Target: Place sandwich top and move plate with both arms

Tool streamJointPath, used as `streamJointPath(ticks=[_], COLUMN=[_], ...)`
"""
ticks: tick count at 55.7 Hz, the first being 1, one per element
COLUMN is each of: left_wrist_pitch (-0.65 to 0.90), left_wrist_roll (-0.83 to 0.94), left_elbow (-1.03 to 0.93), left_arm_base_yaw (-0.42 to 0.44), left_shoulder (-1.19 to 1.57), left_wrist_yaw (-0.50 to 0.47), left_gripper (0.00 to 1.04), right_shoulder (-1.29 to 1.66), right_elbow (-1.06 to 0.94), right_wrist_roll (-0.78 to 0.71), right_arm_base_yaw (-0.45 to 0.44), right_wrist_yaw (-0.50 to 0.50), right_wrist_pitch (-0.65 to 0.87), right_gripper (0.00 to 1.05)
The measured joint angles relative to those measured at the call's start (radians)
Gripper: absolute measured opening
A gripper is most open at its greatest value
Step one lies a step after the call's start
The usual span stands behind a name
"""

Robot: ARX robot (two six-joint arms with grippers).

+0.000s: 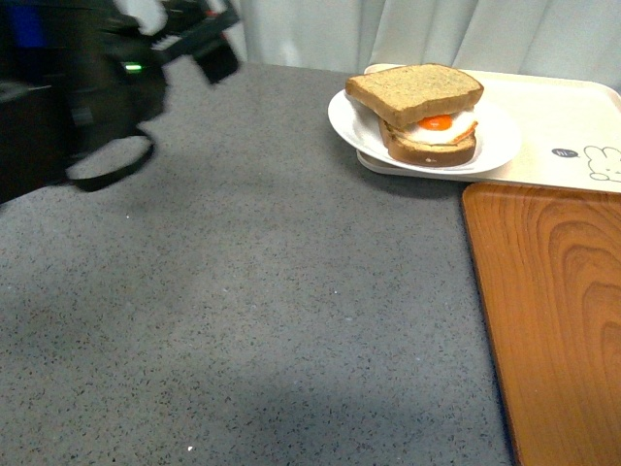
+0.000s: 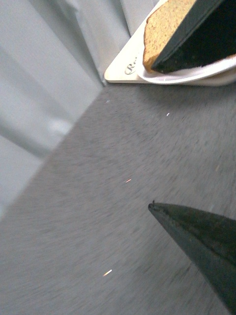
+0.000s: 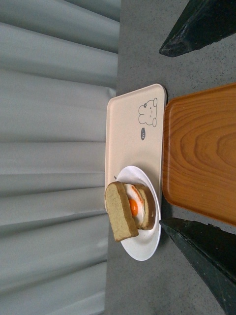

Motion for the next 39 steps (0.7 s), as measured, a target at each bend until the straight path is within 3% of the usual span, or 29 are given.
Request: streamJointPath(ticks=[3,7,12,16,21,24,31,34,39], left_wrist_pitch=[0.108,0.136,0.106,0.022,-0.194,-0.407,-0.861,-0.980,-1.031], left_wrist_roll=[0.175,0.297,0.382,0.412,0.432,0.443,0.451,0.454,0.457], left_elbow=[-0.141,-0.289,-0.477,-0.607,-0.745,-0.776,-0.776,-0.776,-0.776], left_arm_base_yaw=[0.058,0.137,0.252,0.295,0.301,0.299,0.299,0.299,0.299], left_shoulder=[-0.116,-0.290,-0.525,-0.691,-0.956,-1.173,-1.707,-1.862,-1.960], left_wrist_yaw=[0.053,0.127,0.240,0.246,0.261,0.273,0.270,0.271,0.270], left_gripper=[0.63,0.52,0.38,0.27,0.12,0.04,0.04,0.04,0.04], right_shoulder=[0.000,0.000,0.000,0.000,0.000,0.000,0.000,0.000,0.000], right_elbow=[0.000,0.000,0.000,0.000,0.000,0.000,0.000,0.000,0.000], right_wrist_roll=[0.000,0.000,0.000,0.000,0.000,0.000,0.000,0.000,0.000], right_arm_base_yaw=[0.000,0.000,0.000,0.000,0.000,0.000,0.000,0.000,0.000], right_wrist_yaw=[0.000,0.000,0.000,0.000,-0.002,-0.001,0.001,0.003,0.000], right_wrist_pitch=[0.000,0.000,0.000,0.000,0.000,0.000,0.000,0.000,0.000], right_gripper=[0.96,0.96,0.96,0.96,0.96,0.96,0.96,0.96,0.96])
